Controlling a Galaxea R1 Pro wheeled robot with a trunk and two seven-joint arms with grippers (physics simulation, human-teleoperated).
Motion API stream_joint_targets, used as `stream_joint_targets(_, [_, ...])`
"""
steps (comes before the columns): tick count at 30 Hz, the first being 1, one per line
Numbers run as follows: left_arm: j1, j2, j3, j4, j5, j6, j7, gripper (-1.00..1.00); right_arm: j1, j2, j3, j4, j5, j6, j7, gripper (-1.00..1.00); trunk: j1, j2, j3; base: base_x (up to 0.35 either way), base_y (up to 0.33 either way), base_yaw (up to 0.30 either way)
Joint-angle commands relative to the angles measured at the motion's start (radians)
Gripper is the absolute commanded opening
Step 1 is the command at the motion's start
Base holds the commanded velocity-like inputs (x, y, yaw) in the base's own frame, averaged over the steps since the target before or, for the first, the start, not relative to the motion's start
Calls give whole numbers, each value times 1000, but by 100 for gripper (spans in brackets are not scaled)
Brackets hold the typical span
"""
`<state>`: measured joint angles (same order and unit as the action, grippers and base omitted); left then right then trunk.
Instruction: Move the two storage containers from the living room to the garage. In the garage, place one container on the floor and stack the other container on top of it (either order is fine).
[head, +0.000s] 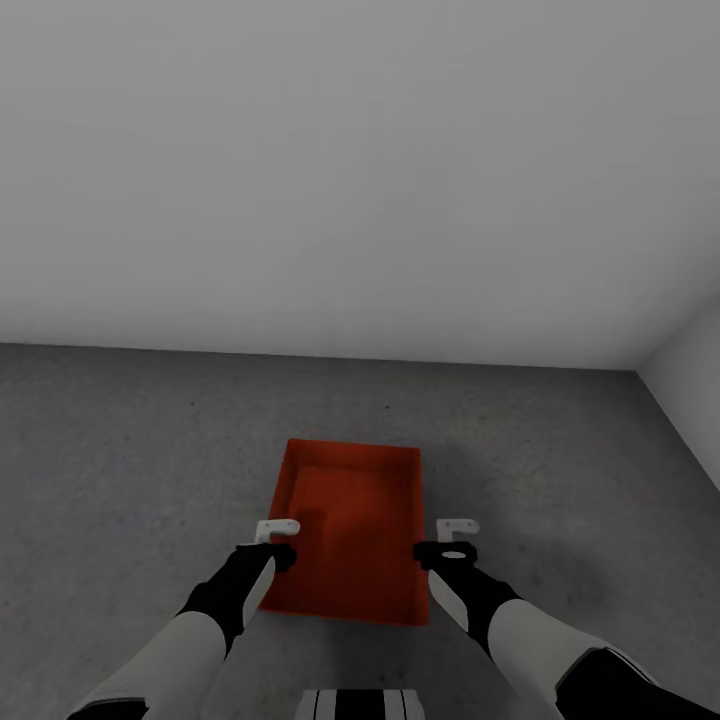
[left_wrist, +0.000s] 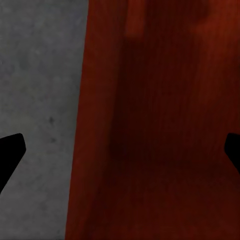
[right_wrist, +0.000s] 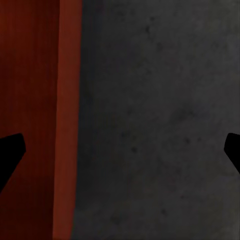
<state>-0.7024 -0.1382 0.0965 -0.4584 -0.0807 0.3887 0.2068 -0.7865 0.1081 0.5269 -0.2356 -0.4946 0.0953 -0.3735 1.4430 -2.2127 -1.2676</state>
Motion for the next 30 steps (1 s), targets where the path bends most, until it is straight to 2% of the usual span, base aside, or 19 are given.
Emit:
stream_joint_targets(1, [0,-1,6,-2,-8,6,-2,100,0,-1,8,-2,-4,7,-7,100,0,0,-1,0,0,0])
stream_joint_targets(6, [0,-2,6,-2,-8,6,-1,100,0,-1,8,-2,-4,6,-7,100,0,0,-1,0,0,0])
stream_joint_targets(30, [0,-2,6,-2,-8,7,-1,100,0,3,6,-2,-5,6,-7,100,-92,168,75,0,0,0])
